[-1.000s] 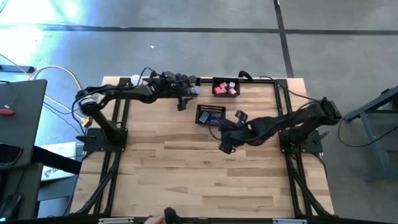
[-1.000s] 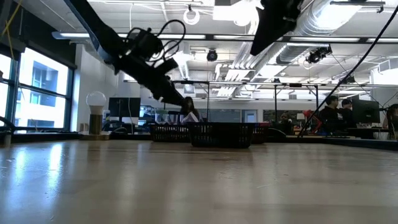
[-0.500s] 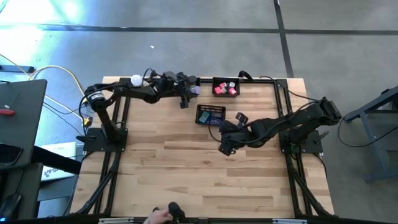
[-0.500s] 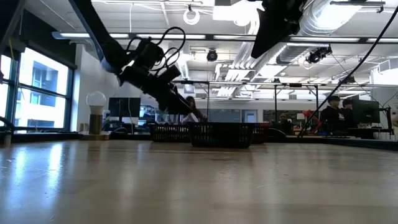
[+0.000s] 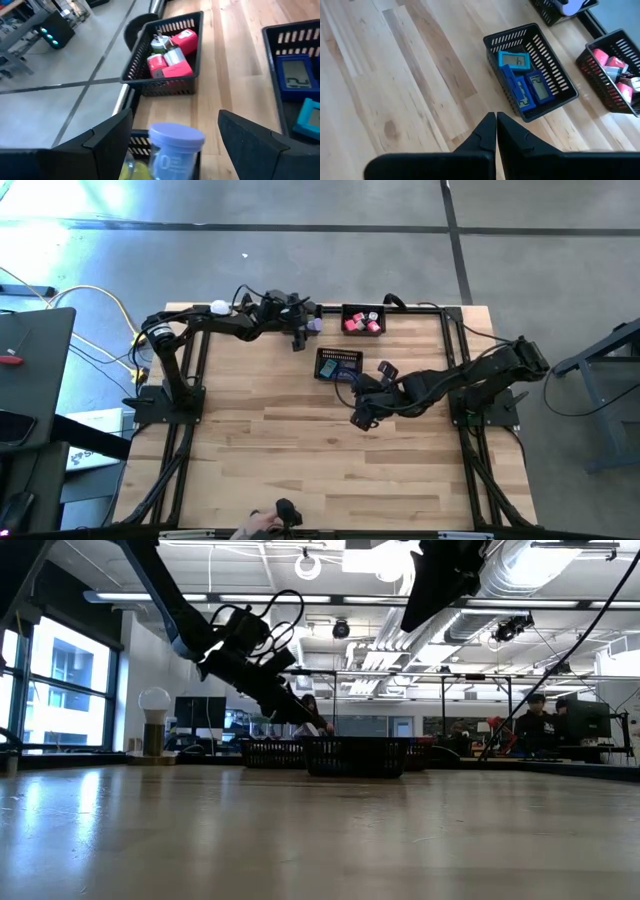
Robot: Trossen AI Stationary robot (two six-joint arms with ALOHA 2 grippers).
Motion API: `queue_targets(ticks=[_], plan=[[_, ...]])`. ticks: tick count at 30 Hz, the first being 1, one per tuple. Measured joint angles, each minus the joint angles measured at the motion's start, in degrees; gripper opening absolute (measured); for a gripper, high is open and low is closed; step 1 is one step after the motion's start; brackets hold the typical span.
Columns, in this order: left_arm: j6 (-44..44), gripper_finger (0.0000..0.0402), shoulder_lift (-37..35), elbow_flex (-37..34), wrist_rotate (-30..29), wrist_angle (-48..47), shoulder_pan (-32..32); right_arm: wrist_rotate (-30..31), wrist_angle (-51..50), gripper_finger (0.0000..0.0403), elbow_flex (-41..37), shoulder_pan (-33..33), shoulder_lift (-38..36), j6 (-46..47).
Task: Pick & Place Office items
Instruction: Adjust the hourglasses on the top left black bin
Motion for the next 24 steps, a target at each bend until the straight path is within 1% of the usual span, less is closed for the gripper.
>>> queue_targets(ticks=[7,12,20,24], plan=[[0.2,0.0287,0.8,0.2,0.0,-0.7,0.0,0.0,0.0,0.0002,0.0,-0.1,0.0,0.0],[0.6,0.0287,2.8,1.6,-2.6,-2.6,-0.2,-1.1,0.1,0.0002,0.0,-0.8,0.0,0.0],[0.7,0.0287,3.5,2.8,-2.8,-2.9,-0.2,-1.3,0.5,0.0002,0.0,-0.8,0.0,0.0],[1.0,0.0287,3.5,2.8,-4.1,-3.6,-0.2,-1.3,0.6,0.0002,0.0,-0.8,0.1,0.0]])
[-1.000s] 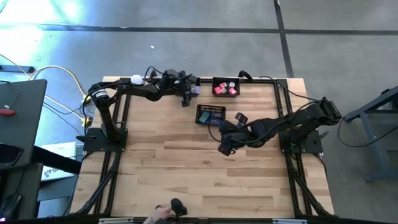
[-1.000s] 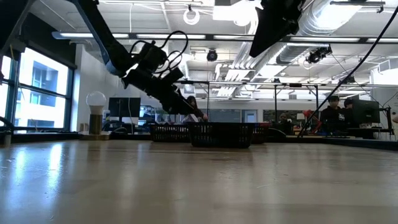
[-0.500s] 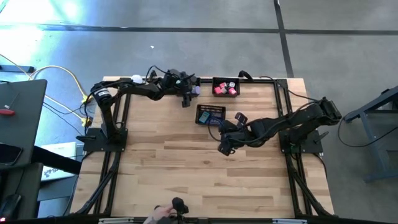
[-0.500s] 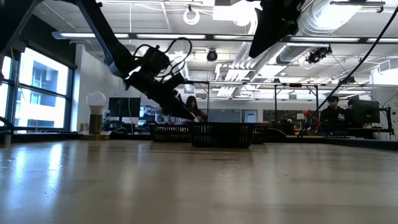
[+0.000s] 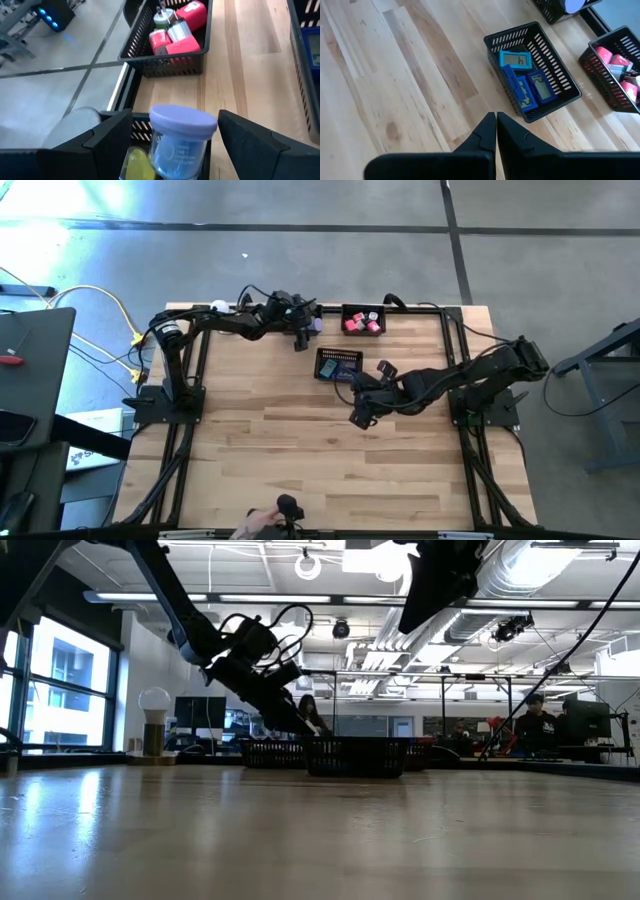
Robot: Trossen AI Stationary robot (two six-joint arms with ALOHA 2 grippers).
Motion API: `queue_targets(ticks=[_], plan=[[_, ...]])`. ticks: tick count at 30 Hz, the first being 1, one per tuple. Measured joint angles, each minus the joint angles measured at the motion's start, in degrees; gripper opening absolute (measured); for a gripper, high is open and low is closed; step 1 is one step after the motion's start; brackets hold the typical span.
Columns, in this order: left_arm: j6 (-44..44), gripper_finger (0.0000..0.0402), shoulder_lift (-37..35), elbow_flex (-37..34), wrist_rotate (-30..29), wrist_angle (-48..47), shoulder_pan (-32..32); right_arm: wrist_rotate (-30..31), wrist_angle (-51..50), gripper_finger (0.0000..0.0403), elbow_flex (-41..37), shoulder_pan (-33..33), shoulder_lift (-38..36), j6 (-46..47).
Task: Pick & Place Office items
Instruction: Adjust the hourglasses on the top left black bin
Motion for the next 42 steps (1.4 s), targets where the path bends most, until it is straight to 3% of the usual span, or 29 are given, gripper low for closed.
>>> queue_targets(ticks=[15,29,42], plan=[[2.1,0.0279,0.2,0.3,-2.5,-1.8,-0.4,0.0,1.0,0.0002,0.0,0.0,0.0,-0.2],[1.9,0.014,0.2,0.3,-4.7,-1.7,-0.4,0.0,1.1,0.0002,0.0,0.0,0.0,-0.2],[1.7,0.0095,0.2,0.4,-4.8,-0.3,-0.4,-0.2,1.0,0.0002,0.0,0.0,0.0,-0.2]])
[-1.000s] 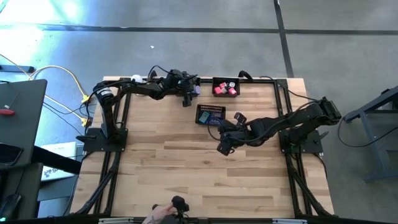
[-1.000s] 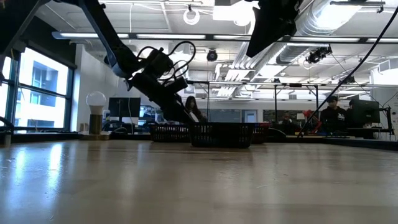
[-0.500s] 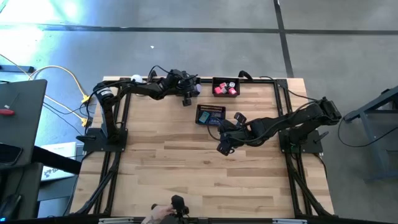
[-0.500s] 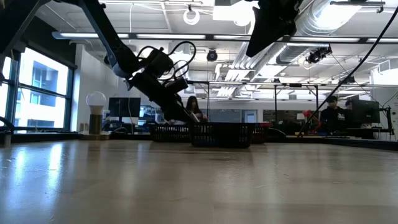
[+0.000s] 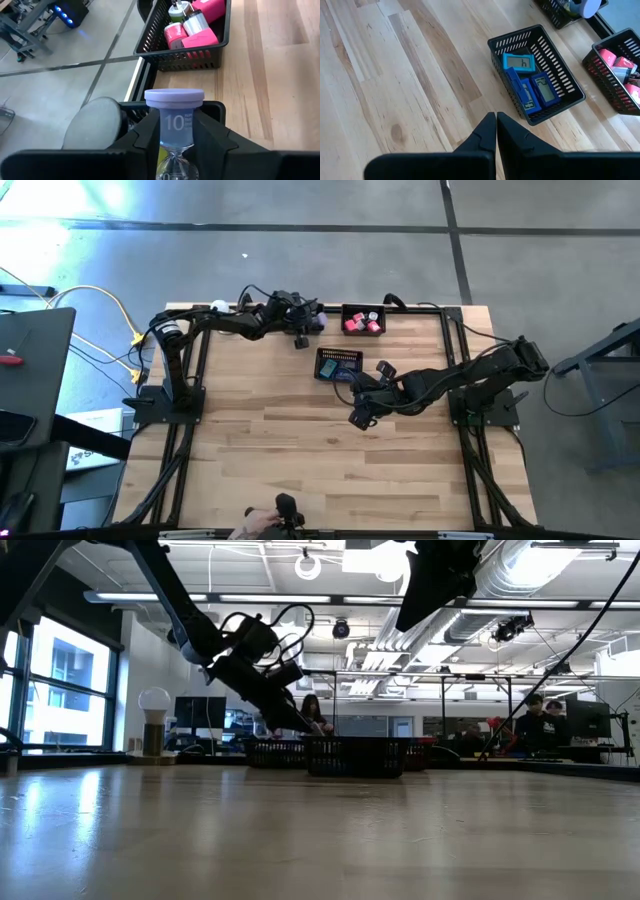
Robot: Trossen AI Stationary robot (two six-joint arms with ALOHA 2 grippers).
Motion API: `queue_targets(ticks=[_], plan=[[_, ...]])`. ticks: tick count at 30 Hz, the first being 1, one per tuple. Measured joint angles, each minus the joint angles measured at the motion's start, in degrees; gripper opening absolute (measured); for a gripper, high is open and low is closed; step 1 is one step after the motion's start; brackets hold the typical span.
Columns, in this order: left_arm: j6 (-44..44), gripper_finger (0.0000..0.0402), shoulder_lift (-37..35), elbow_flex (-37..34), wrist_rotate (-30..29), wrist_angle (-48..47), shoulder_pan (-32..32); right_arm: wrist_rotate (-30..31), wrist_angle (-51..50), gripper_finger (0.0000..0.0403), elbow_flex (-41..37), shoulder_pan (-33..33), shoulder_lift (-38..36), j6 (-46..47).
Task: Pick & Place Office items
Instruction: Adjust the hourglasses on the top left black bin
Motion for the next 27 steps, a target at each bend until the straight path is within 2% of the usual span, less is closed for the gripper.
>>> queue_targets(ticks=[5,16,27], plan=[[-0.1,0.0078,0.0,0.0,-0.2,0.2,0.0,0.0,0.0,0.0002,0.0,0.0,0.0,-0.2],[-1.0,0.0077,0.0,0.0,-1.0,0.1,0.0,-0.9,0.0,0.0002,0.0,0.0,0.0,-0.3],[-3.1,0.0104,0.1,-0.1,-1.4,0.0,0.0,-1.3,0.0,0.0002,0.0,0.0,0.0,-0.3]])
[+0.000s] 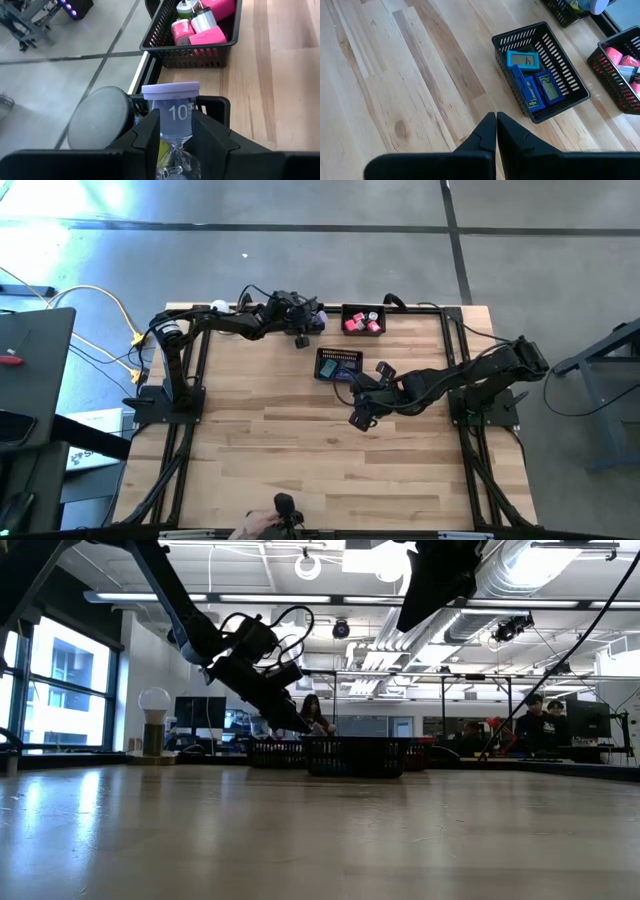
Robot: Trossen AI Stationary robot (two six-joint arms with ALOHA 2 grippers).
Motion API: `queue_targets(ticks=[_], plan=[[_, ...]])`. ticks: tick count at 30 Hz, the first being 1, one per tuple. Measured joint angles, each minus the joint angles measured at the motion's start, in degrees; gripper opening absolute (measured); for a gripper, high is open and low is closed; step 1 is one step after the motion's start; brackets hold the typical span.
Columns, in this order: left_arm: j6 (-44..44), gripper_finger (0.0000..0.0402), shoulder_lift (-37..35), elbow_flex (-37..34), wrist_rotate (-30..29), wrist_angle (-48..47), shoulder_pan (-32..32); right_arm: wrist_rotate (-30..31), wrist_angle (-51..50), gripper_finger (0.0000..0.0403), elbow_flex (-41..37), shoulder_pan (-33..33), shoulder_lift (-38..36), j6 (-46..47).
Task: Pick & Place Office items
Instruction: Adjust the hourglasses on the top left black bin
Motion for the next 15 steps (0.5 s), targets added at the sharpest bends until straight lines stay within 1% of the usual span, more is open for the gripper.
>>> queue_targets(ticks=[7,15], plan=[[-3.6,0.0104,0.0,0.0,-0.3,0.2,0.0,0.0,0.0,0.0002,0.0,0.0,0.0,-0.1],[-3.8,0.0104,0.0,0.0,-1.4,0.5,0.0,0.0,0.0,0.0002,0.0,0.0,0.0,-0.1]])
